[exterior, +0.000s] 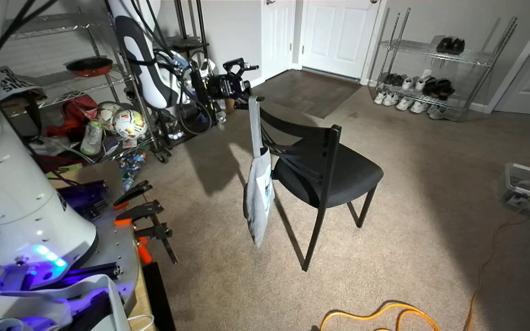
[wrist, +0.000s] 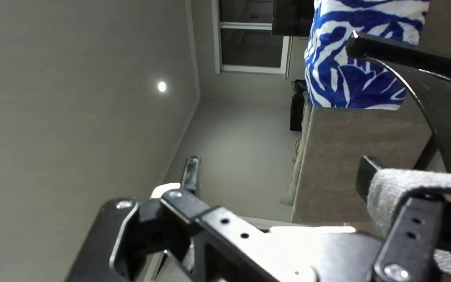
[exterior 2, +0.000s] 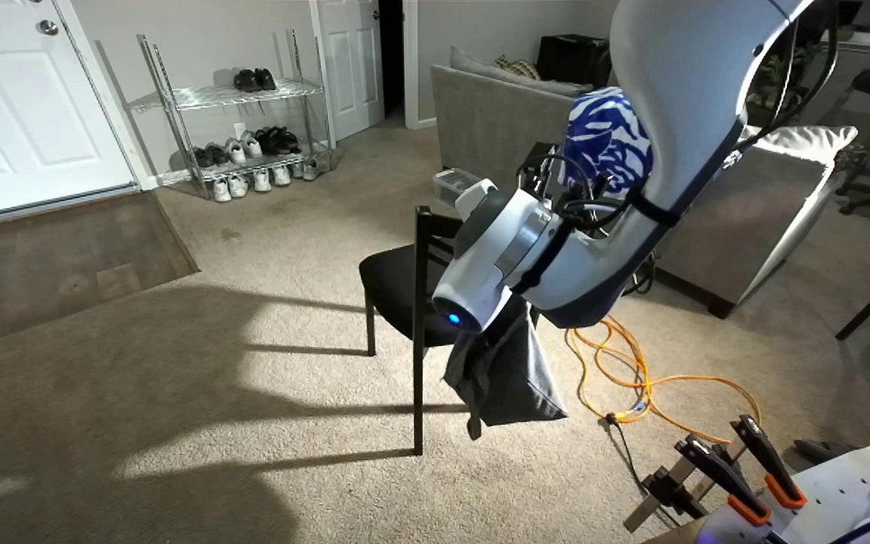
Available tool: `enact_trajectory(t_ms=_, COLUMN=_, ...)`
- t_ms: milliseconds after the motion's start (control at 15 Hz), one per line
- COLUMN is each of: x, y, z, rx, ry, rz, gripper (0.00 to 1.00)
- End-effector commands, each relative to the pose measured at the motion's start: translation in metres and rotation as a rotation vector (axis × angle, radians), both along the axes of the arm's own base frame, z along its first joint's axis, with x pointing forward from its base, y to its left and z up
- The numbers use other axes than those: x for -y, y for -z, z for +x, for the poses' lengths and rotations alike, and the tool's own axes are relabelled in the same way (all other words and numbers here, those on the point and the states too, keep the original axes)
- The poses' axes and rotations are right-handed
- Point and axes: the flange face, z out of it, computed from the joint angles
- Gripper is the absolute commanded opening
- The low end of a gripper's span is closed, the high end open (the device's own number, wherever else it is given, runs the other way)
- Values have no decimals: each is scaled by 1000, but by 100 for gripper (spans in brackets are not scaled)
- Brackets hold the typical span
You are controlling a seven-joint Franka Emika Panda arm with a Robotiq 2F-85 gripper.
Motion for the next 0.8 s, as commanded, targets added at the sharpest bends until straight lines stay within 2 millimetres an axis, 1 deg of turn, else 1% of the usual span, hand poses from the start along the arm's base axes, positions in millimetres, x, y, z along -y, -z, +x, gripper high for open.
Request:
enact_trajectory(t_ms=0, x=-14, y=-14, z=-15, rx=-4, ry=-51, rz=-45, gripper=100)
enact_trajectory(t_ms=400, x=-38, y=-18, z=-24, rx=7, ry=-119, rz=-39, gripper=100)
enact_trajectory(t_ms=733, x=-53, y=-26, z=-24, rx=14, ry=-184, rz=-21, gripper=100)
